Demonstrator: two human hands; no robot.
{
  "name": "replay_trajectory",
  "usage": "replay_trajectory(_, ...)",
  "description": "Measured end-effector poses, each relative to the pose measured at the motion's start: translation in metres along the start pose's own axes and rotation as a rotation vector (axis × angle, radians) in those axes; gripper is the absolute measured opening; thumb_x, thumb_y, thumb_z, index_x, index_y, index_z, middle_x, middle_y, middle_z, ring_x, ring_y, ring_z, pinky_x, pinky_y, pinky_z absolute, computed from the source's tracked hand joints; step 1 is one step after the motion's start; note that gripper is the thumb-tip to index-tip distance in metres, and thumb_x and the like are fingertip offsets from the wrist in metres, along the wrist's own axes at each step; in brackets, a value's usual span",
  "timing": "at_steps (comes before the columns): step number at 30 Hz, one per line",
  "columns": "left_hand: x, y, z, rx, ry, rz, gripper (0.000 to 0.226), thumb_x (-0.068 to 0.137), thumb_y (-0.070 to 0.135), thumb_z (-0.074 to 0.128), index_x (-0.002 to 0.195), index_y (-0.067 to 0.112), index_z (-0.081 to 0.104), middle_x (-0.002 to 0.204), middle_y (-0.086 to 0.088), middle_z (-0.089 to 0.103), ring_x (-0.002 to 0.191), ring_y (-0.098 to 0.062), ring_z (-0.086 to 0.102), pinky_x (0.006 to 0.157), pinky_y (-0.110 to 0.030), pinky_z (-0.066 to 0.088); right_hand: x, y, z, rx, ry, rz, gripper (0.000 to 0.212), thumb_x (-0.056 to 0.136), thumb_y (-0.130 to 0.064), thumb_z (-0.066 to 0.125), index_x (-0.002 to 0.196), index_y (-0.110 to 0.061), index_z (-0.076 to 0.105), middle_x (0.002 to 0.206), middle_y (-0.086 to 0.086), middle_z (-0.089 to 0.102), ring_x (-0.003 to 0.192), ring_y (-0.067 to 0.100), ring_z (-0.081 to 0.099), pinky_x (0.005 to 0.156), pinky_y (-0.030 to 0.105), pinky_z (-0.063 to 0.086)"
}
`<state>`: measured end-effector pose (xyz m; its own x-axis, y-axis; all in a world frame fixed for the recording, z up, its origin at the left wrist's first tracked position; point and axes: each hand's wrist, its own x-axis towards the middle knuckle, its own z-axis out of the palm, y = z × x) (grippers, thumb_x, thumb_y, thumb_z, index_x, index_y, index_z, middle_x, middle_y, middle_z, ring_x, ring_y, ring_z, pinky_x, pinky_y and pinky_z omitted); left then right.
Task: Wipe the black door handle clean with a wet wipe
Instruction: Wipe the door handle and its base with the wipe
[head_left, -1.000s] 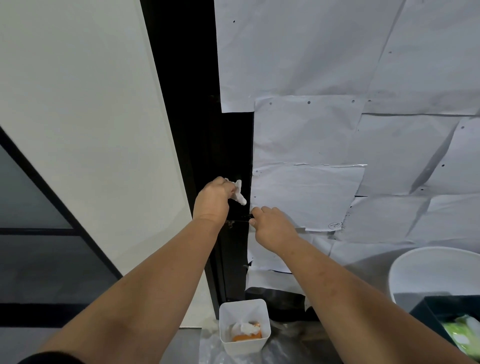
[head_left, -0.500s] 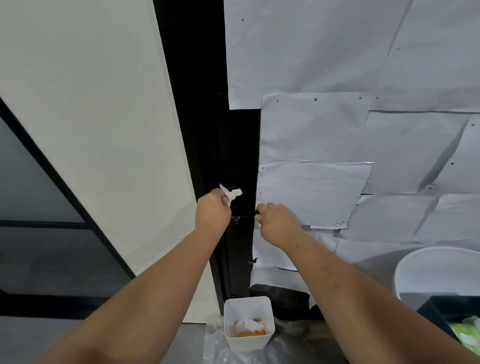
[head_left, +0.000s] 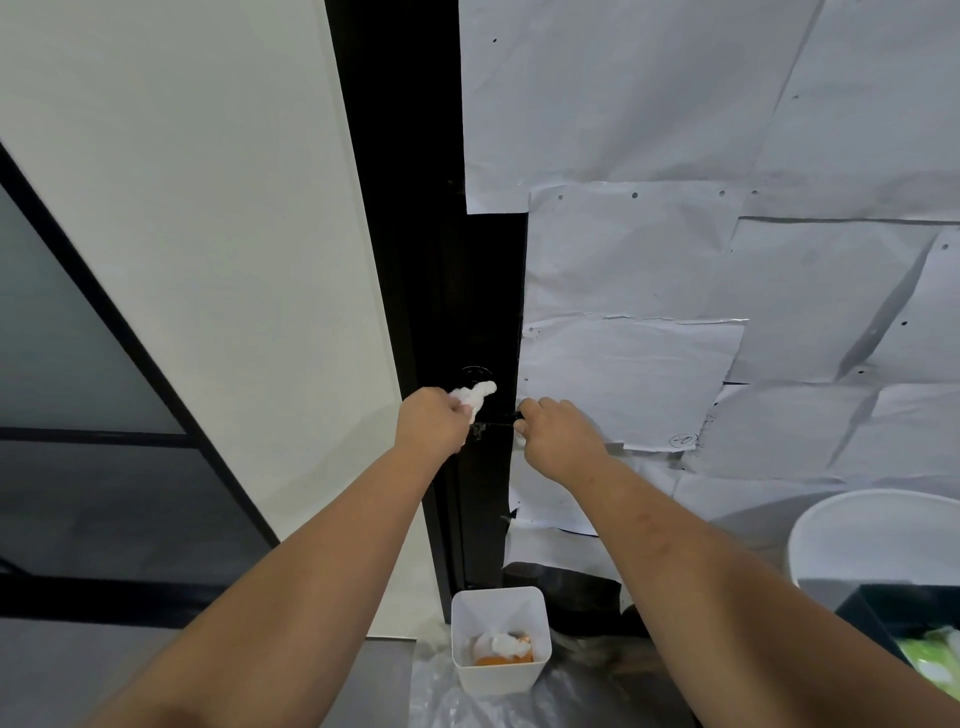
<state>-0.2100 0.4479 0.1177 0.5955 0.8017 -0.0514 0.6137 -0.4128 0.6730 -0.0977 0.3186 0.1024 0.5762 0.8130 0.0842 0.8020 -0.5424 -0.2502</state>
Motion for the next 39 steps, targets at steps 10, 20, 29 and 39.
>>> replay_trajectory(10, -0.008, -0.002, 0.004, -0.950, -0.167, -0.511, 0.027, 0.097, 0.000, 0.038, 0.118, 0.002, 0.055, 0.098, -0.014, 0.069, 0.083, -0.023, 0.069, 0.070, -0.036, 0.056, 0.000, -0.001, -0.002, -0.011, -0.017, 0.003, 0.022, 0.094, -0.017, 0.036, 0.111, -0.012, 0.050, 0.103, 0.009, 0.055, 0.082, 0.022, 0.035, 0.071, 0.033, 0.036)
replay_trajectory(20, 0.022, 0.017, 0.012, -1.252, -0.312, -0.650, 0.034, 0.103, 0.018, 0.041, 0.132, 0.001, 0.048, 0.127, -0.020, 0.058, 0.120, -0.033, 0.056, 0.107, -0.048, 0.038, 0.001, 0.002, 0.003, 0.001, 0.010, -0.021, 0.020, 0.095, -0.019, 0.037, 0.108, -0.011, 0.051, 0.100, 0.009, 0.056, 0.080, 0.022, 0.034, 0.068, 0.033, 0.032)
replay_trajectory(29, 0.029, 0.020, 0.014, -1.316, -0.217, -0.692, 0.024, 0.100, 0.008, 0.048, 0.122, 0.000, 0.052, 0.099, -0.014, 0.061, 0.090, -0.025, 0.064, 0.087, -0.037, 0.049, 0.002, 0.004, 0.002, 0.024, 0.005, -0.030, 0.018, 0.095, -0.018, 0.038, 0.106, -0.012, 0.050, 0.096, 0.008, 0.055, 0.079, 0.021, 0.035, 0.066, 0.033, 0.033)
replay_trajectory(39, 0.004, 0.028, 0.010, -0.291, 0.475, 0.186, 0.024, 0.092, 0.008, 0.061, 0.113, 0.015, 0.068, 0.108, -0.001, 0.064, 0.093, -0.014, 0.061, 0.078, -0.019, 0.045, 0.002, 0.002, 0.003, 0.002, 0.012, -0.017, 0.024, 0.098, -0.023, 0.037, 0.115, -0.011, 0.049, 0.104, 0.009, 0.056, 0.088, 0.026, 0.043, 0.070, 0.033, 0.033)
